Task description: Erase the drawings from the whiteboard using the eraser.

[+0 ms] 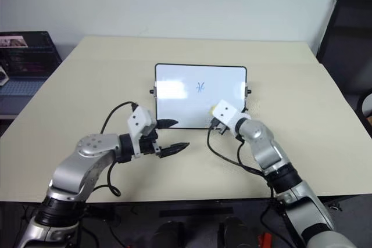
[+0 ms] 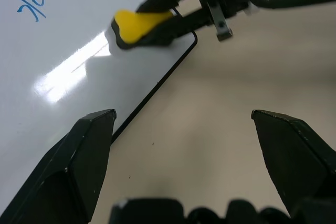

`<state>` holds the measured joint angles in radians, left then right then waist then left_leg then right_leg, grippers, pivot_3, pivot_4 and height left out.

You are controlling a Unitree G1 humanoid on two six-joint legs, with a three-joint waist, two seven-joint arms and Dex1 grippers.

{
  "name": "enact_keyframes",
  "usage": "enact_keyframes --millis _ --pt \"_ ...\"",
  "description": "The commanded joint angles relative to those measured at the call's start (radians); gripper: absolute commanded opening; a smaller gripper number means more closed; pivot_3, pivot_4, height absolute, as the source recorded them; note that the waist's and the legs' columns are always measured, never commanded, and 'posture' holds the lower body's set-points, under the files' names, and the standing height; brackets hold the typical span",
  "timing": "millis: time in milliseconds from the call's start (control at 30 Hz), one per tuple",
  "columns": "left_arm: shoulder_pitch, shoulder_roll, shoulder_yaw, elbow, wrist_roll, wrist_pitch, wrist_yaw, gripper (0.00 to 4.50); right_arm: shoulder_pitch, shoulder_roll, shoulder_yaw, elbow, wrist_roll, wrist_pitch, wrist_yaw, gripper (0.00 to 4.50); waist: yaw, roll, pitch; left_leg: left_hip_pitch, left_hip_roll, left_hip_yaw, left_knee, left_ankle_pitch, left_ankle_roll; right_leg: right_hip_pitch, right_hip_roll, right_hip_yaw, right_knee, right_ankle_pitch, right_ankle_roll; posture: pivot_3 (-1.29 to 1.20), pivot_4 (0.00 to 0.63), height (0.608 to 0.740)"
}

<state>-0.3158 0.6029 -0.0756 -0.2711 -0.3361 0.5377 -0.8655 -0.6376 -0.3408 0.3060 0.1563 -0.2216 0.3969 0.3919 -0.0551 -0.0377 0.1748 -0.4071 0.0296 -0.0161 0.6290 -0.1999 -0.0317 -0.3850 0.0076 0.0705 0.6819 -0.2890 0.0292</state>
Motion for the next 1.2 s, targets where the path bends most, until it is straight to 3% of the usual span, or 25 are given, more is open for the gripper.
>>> enact_keyframes --millis 33,400,800,1033,1200 --pt "-0.004 0.010 0.015 -0.044 -0.020 -0.003 -0.005 4.50 -0.002 -0.020 -0.056 0.008 -0.019 0.024 -0.039 0.85 0.006 0.000 0.000 0.000 0.000 0.000 0.000 0.000 0.000 0.000 -0.001 0.000 0.000 0.000 0.000 0.00 0.150 0.740" --pt "-0.001 0.015 0.019 -0.027 -0.027 -0.020 -0.020 4.50 0.127 -0.085 0.000 -0.136 0.009 0.204 0.157 0.85 0.007 0.000 0.000 -0.001 0.000 -0.001 -0.002 -0.001 0.000 0.000 -0.001 0.000 -0.002 0.000 0.002 0.00 0.150 0.740" --pt "0.007 0.007 0.023 -0.050 -0.035 -0.004 -0.002 4.50 0.090 -0.035 -0.100 -0.257 0.073 0.237 0.125 0.84 0.006 0.000 0.000 -0.002 0.000 0.000 -0.002 -0.001 0.000 -0.001 -0.001 0.000 -0.002 0.000 0.002 0.00 0.150 0.740" --pt "-0.002 -0.073 0.144 -0.008 -0.070 0.021 0.148 4.50 0.116 0.045 -0.252 -0.494 0.261 0.352 0.135 0.84 0.008 0.002 0.002 -0.011 0.000 -0.004 -0.002 -0.001 -0.002 -0.008 -0.001 -0.001 -0.002 0.000 0.002 0.00 0.150 0.740" --pt "0.003 -0.108 0.219 -0.021 -0.111 0.037 0.213 4.50 0.208 0.032 -0.301 -0.624 0.339 0.340 0.141 0.84 0.010 0.002 0.002 -0.012 0.000 -0.006 -0.003 -0.003 -0.004 -0.008 -0.001 -0.003 -0.003 -0.001 0.001 0.00 0.150 0.740"
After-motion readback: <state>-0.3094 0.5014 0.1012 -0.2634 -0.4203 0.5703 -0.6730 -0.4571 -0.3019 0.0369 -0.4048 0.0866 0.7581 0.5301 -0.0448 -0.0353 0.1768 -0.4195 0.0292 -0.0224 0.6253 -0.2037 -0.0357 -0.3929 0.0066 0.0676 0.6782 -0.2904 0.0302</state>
